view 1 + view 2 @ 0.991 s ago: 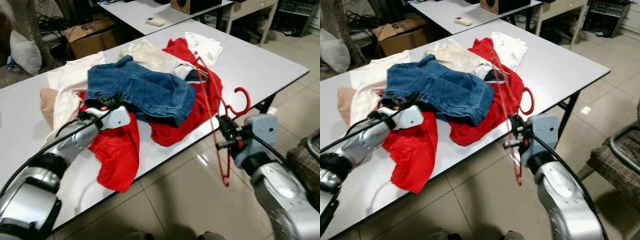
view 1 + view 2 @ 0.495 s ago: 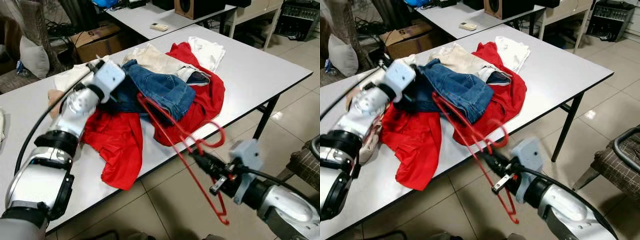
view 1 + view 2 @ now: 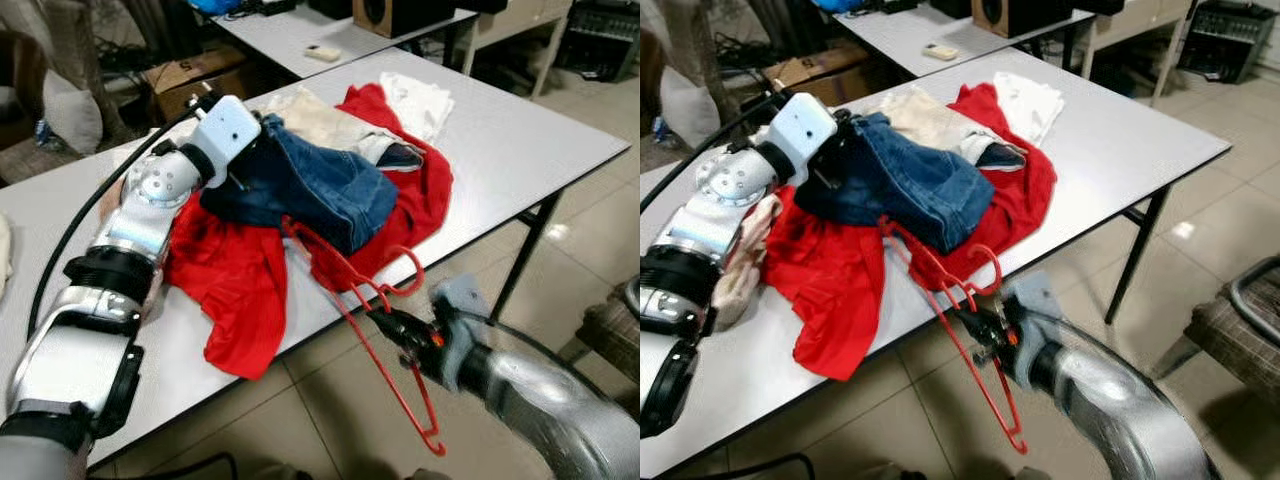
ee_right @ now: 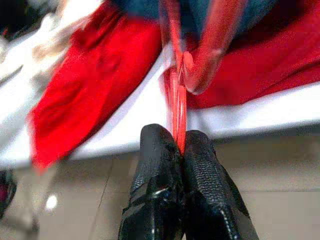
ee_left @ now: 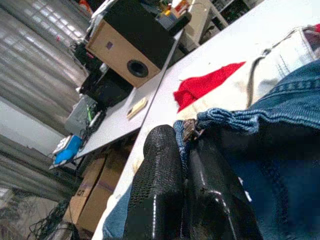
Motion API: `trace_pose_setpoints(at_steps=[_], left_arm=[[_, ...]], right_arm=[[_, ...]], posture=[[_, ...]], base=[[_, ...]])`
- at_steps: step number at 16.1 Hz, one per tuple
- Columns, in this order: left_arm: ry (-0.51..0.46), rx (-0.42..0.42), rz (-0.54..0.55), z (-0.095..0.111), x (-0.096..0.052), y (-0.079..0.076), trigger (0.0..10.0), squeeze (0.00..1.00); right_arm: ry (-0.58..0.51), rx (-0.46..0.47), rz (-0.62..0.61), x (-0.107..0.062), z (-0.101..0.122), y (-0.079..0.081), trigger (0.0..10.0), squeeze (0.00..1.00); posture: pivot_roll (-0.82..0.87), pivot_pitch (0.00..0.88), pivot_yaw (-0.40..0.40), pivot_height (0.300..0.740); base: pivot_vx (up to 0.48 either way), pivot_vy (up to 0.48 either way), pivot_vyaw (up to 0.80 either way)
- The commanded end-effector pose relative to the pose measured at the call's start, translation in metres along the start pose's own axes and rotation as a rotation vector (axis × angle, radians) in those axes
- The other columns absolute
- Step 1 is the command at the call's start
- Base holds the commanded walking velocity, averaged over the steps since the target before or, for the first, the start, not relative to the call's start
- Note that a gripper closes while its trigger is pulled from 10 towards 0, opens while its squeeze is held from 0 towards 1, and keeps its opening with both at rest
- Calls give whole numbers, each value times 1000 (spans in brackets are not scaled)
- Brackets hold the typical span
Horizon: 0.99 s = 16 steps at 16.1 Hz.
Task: Hang hanger
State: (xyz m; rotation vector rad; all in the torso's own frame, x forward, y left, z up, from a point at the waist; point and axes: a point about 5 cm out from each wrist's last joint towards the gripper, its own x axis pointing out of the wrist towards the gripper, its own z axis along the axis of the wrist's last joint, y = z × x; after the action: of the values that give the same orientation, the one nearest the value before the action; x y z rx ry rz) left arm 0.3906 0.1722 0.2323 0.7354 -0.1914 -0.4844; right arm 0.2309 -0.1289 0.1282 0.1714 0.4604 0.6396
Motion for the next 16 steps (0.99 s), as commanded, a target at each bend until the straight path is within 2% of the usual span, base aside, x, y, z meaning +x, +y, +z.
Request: trace_pose_setpoints(at_steps=[1,4,5,7,8,9,10,12,13,14,15,16], left_arm=[[-6,36,-9,4,-1,4,0,0],[35,90,-39,-1,-8,4,0,0],[56,104,-50,-4,-12,5,0,0],[66,110,-57,-6,-14,6,0,0],[103,138,-78,-12,-18,11,0,0],[140,156,-119,-14,-25,23,0,0],[146,153,-133,-13,-27,29,0,0],[146,159,-154,-2,-34,52,0,0],[146,159,-154,-2,-34,52,0,0],[142,164,-170,7,-39,67,0,0],[94,153,-209,31,-45,88,0,0],[15,89,-224,49,-45,94,0,0]], right_arm=[[-18,36,-7,4,6,-2,10000,0],[-100,143,11,13,25,-8,10000,0],[-108,191,-18,17,29,-15,10000,0],[-123,208,-26,18,33,-18,10000,0],[-193,242,-9,20,50,-21,10000,0],[-300,226,38,17,77,-22,10000,0],[-335,210,58,14,86,-22,10000,0],[-426,194,120,3,107,-19,10000,0],[-426,194,120,3,107,-19,10000,0],[-471,192,152,-5,116,-18,10000,0],[-474,199,132,-12,116,-24,10000,0],[-423,230,43,-8,103,-35,10000,0]], posture=[[-180,0,160,740],[-172,0,153,740],[-167,0,148,740],[-165,0,147,740],[-158,0,147,740],[-154,0,146,740],[-153,0,145,740],[-139,0,142,740],[-139,0,142,740],[-134,0,144,740],[-124,0,150,740],[-123,0,153,740]], base=[[0,0,0],[0,0,0],[0,0,0],[0,0,0],[0,0,0],[0,0,0],[0,0,0],[0,0,0],[0,0,0],[0,0,0],[0,0,0],[0,0,0]])
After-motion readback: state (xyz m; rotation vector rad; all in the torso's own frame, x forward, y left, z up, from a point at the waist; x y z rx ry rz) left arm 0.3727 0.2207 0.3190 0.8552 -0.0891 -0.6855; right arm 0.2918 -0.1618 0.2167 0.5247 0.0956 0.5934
